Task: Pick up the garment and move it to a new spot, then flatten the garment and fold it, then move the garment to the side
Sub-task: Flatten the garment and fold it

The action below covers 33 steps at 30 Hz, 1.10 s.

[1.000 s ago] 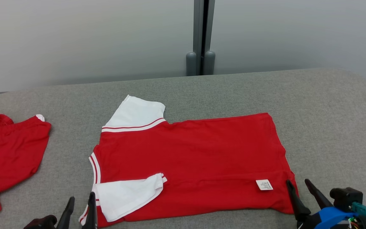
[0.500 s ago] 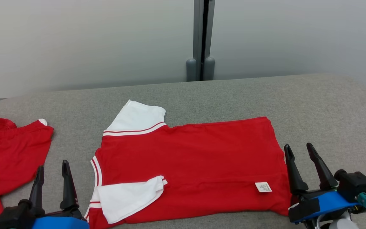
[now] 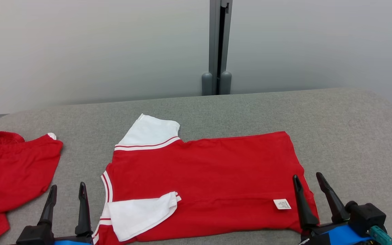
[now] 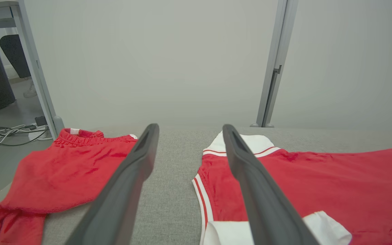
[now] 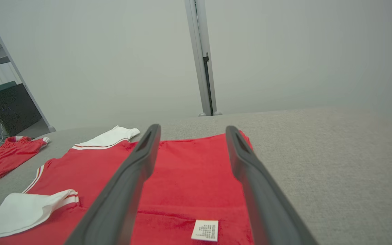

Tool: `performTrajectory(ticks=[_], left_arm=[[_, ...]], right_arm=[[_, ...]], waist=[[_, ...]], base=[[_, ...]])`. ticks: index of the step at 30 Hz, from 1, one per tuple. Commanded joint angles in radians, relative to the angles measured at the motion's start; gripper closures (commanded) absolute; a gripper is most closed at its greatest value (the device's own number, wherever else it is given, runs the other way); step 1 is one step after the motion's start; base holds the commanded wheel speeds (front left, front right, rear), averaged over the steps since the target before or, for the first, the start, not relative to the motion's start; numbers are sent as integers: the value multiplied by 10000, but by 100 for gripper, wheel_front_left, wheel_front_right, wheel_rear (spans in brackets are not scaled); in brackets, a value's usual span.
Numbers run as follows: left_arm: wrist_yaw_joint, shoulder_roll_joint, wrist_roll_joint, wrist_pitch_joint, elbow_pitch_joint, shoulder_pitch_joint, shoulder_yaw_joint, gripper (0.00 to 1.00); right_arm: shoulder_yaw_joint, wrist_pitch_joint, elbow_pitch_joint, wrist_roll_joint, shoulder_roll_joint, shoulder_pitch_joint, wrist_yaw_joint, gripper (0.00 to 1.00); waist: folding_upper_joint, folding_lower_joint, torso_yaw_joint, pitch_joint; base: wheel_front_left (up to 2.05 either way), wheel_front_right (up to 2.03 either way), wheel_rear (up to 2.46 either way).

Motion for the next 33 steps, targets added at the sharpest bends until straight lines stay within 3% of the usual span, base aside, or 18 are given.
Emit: performTrajectory(ticks=[1,25,33], left_arm=[[-38,-19,64,-47,68,69,-31,0],[-116,-100,322,-46,844,187,-71,0],[-96,55,172,-46,993,-494,-3,0]], right_arm=[[49,-31,48,19,40,191,1,0],[43,-32,599,-97,103,409,1,0],[-124,-34,879,-375,97,-328,1,0]], waist=[[0,0,14,-22],[0,0,63,-272],[0,0,-15,-90]], base=[[0,0,0],[0,0,0],[0,0,0]])
